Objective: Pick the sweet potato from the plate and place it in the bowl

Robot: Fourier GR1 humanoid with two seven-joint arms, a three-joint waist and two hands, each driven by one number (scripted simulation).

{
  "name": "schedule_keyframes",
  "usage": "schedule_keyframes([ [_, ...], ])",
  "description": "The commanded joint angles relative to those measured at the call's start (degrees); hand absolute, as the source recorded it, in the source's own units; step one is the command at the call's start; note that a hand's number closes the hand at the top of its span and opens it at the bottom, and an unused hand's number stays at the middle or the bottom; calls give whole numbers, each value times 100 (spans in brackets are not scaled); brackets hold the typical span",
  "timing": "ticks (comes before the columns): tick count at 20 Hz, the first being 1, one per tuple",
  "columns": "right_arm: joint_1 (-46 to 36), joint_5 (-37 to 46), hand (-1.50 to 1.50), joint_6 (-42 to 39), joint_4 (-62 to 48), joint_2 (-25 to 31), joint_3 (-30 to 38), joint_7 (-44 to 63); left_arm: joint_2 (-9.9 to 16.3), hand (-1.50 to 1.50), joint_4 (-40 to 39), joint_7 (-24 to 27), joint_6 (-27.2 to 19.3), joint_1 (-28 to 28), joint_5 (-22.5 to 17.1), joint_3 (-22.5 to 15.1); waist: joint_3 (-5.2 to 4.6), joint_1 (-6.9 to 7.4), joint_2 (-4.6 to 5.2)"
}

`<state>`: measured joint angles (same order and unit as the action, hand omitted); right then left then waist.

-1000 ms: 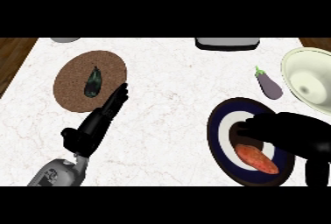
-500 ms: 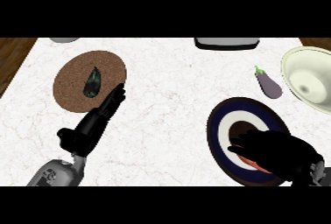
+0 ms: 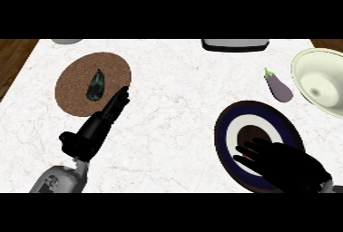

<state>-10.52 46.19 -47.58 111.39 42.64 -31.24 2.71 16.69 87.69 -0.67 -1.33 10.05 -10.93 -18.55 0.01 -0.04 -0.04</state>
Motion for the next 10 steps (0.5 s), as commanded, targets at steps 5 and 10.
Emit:
schedule_keyframes([
  [5, 646, 922, -150, 1262, 32, -41, -29, -590, -63, 0, 203, -123, 176, -123, 144, 245, 2, -9, -4],
  [10, 578, 1404, -150, 1949, -844, 29, 317, -1250, -432, 0, 18, -221, 136, 70, 413, 157, 1, -1, 8],
])
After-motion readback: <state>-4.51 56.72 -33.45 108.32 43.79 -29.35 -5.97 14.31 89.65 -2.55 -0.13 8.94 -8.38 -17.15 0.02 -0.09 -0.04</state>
